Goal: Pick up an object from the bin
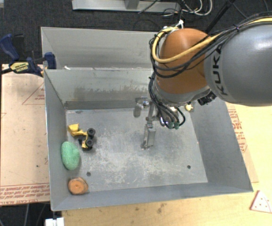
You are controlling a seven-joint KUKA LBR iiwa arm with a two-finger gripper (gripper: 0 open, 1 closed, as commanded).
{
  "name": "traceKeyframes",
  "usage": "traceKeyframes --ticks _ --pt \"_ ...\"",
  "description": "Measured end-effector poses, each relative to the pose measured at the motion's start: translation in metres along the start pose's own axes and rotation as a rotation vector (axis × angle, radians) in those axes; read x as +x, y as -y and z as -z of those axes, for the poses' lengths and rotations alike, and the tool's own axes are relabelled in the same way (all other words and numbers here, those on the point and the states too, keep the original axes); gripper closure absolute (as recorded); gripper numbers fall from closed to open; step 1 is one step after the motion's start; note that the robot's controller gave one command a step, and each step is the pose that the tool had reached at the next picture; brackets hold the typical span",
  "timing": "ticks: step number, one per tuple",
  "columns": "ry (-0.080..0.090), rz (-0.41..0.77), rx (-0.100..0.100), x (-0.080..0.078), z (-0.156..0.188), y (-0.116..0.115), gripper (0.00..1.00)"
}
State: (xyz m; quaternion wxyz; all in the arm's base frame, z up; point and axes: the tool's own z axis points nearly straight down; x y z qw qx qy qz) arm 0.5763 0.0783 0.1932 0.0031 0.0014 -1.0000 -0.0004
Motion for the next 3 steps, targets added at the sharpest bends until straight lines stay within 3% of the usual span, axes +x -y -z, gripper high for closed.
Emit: traceKeyframes --ticks 1,2,3 --pt "0.007 -0.001 -0.001 -0.001 0.005 0.000 0.00" --pt "0.017 -0.001 0.000 -0.032 -0.027 -0.037 0.00" --pt "0.007 0.023 0.000 -0.018 -0.052 -0.081 0.00"
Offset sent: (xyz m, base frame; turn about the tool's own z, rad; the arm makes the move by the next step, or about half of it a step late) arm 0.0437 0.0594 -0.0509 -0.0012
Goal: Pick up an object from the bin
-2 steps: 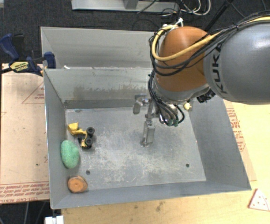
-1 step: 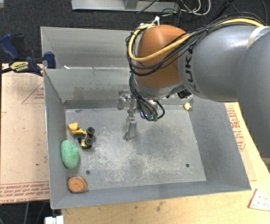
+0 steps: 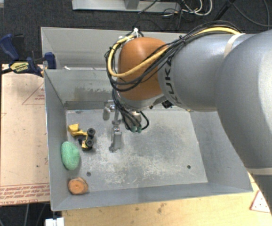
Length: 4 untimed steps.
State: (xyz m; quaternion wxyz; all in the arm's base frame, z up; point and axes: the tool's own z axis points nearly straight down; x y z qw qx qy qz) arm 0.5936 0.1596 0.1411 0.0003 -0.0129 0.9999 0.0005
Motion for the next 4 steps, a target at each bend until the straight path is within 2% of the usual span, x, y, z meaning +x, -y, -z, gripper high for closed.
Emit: traceKeyframes --ticks 1,2,3,4 --pt "0.007 -0.014 -0.003 -0.003 -0.041 -0.014 0.00" --pt "-0.001 0.125 0.001 0.005 -0.060 -0.050 0.00" --pt "0.002 0.264 -0.001 -0.013 -0.058 -0.072 1.00" --pt "0.002 0.264 -0.001 -0.013 -0.058 -0.071 1.00"
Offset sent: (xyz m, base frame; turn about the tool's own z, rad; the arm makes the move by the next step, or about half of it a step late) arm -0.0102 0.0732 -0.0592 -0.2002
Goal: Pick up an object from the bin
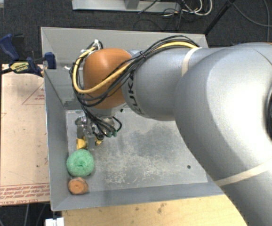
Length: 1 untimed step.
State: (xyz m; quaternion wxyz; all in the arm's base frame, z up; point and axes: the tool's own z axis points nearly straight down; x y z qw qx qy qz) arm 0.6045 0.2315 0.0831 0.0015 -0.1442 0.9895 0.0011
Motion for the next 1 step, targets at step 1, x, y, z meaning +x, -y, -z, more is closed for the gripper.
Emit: traceKeyframes --ticks 1 --pt "0.000 0.094 0.001 0.0065 0.1389 0.0348 1.00"
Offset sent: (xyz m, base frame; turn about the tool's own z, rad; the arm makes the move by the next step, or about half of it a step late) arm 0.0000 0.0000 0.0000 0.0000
